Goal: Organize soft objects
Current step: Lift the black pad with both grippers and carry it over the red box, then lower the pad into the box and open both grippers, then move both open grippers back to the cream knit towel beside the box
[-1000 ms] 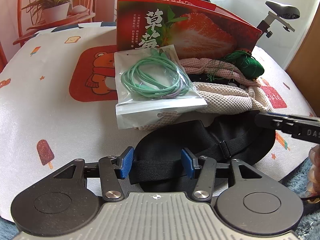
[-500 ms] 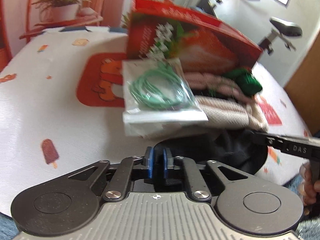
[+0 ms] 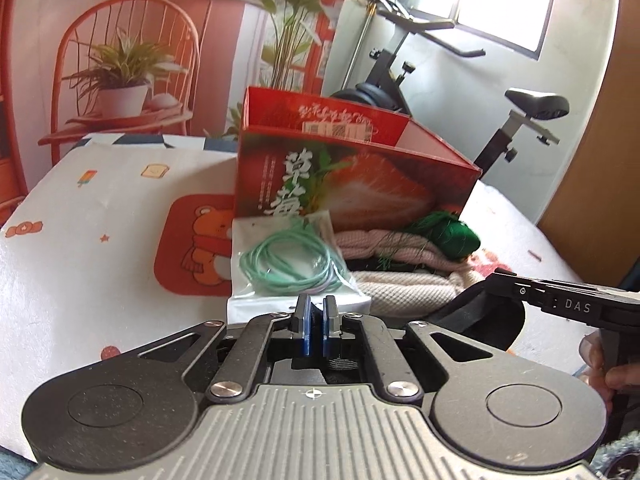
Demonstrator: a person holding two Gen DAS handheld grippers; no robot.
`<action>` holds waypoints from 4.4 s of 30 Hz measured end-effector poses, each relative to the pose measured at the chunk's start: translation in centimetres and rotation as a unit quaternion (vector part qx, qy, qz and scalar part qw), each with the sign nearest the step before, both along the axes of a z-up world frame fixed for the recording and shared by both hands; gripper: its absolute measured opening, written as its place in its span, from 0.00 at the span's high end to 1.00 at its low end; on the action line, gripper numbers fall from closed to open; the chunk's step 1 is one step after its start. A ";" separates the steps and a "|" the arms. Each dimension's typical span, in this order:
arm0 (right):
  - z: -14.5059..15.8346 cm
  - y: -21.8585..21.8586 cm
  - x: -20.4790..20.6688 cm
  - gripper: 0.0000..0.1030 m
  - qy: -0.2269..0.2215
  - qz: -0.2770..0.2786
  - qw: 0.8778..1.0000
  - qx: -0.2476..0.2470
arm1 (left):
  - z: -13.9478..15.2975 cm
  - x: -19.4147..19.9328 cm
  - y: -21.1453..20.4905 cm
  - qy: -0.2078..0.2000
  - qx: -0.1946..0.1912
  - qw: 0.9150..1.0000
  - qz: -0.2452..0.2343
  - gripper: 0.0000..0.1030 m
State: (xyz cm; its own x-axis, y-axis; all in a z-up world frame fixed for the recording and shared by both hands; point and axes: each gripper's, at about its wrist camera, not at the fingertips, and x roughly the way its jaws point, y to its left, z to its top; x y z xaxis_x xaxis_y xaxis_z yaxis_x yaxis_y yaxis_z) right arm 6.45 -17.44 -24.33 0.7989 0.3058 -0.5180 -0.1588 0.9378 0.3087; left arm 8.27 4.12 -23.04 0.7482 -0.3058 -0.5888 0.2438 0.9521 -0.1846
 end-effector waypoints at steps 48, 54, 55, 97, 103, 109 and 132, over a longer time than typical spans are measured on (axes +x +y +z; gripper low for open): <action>7.5 -0.7 22.2 0.93 -0.065 -0.034 0.988 -0.137 | 6.8 19.6 -7.0 -0.095 0.077 0.992 0.013 0.94; 5.0 0.2 23.2 0.93 -0.025 -0.006 0.987 -0.159 | 3.9 21.0 -7.3 -0.034 0.087 0.996 -0.012 0.94; 4.8 0.3 23.4 0.93 -0.020 -0.005 0.987 -0.160 | 3.7 21.1 -7.2 -0.028 0.088 0.996 -0.014 0.94; 4.4 1.2 12.5 0.01 -0.058 -0.024 0.985 -0.158 | 4.7 11.6 -3.8 -0.030 0.102 0.994 0.011 0.01; 1.8 1.5 9.6 0.01 -0.033 -0.025 0.988 -0.150 | 2.2 9.0 -3.1 0.000 0.103 0.995 0.015 0.01; -1.4 1.2 6.7 0.01 -0.004 -0.032 0.990 -0.140 | -0.1 5.8 -1.2 0.033 0.069 0.996 0.042 0.01; -5.9 -2.2 3.2 0.38 0.006 -0.082 0.994 -0.074 | -5.0 2.6 0.3 0.096 -0.017 0.994 0.055 0.32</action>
